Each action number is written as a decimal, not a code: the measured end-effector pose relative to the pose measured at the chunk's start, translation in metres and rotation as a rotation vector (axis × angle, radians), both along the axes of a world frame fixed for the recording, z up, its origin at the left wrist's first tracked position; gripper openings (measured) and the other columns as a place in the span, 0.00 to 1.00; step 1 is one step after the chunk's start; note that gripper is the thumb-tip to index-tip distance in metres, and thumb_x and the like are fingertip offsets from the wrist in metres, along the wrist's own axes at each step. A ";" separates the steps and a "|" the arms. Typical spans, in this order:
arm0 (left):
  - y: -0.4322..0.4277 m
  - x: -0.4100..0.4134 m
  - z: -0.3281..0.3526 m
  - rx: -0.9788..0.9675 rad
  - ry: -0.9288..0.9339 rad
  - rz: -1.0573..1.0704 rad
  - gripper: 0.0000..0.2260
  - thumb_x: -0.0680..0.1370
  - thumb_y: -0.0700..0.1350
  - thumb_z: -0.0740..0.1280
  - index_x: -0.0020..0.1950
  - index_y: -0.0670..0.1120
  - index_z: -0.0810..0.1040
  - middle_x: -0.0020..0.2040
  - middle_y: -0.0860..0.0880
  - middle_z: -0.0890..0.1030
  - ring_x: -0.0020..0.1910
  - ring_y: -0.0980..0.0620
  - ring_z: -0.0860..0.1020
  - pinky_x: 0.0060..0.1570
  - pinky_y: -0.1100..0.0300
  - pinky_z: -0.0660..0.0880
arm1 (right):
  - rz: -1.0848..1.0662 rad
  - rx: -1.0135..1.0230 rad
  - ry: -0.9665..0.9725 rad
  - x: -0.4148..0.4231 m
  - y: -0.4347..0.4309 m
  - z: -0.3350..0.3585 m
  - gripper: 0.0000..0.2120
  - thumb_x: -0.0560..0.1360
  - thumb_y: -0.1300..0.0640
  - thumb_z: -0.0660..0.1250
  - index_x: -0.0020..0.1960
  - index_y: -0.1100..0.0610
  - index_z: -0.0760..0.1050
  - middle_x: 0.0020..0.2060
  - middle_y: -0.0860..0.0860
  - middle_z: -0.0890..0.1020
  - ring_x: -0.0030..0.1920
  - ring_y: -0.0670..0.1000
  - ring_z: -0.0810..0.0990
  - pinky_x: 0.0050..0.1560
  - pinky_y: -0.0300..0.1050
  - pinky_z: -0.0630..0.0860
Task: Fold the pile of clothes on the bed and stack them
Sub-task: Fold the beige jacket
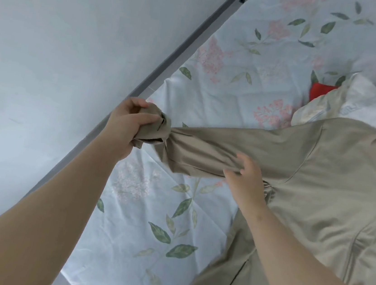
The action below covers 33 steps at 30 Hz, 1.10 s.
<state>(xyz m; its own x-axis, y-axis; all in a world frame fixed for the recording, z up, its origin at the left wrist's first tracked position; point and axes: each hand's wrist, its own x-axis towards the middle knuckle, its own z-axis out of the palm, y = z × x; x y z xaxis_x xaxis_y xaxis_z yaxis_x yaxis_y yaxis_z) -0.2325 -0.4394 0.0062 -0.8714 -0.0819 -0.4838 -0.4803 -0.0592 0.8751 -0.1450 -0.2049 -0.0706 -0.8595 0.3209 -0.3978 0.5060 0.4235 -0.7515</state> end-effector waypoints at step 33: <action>0.418 0.234 -0.112 -0.160 -0.620 -0.120 0.10 0.79 0.49 0.62 0.58 0.47 0.72 0.41 0.50 0.76 0.38 0.53 0.75 0.35 0.58 0.72 | -0.799 -0.080 -0.142 0.279 0.346 -0.045 0.32 0.72 0.49 0.68 0.73 0.50 0.59 0.66 0.51 0.67 0.65 0.56 0.68 0.64 0.52 0.66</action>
<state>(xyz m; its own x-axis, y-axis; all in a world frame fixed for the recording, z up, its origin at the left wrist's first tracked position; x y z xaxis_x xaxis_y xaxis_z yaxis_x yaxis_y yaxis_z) 0.0017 -0.0219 -0.1058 -0.4419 -0.1137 -0.8899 -0.8943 0.1345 0.4269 0.1337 0.1409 -0.1158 -0.3223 0.7818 -0.5337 0.7256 -0.1581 -0.6697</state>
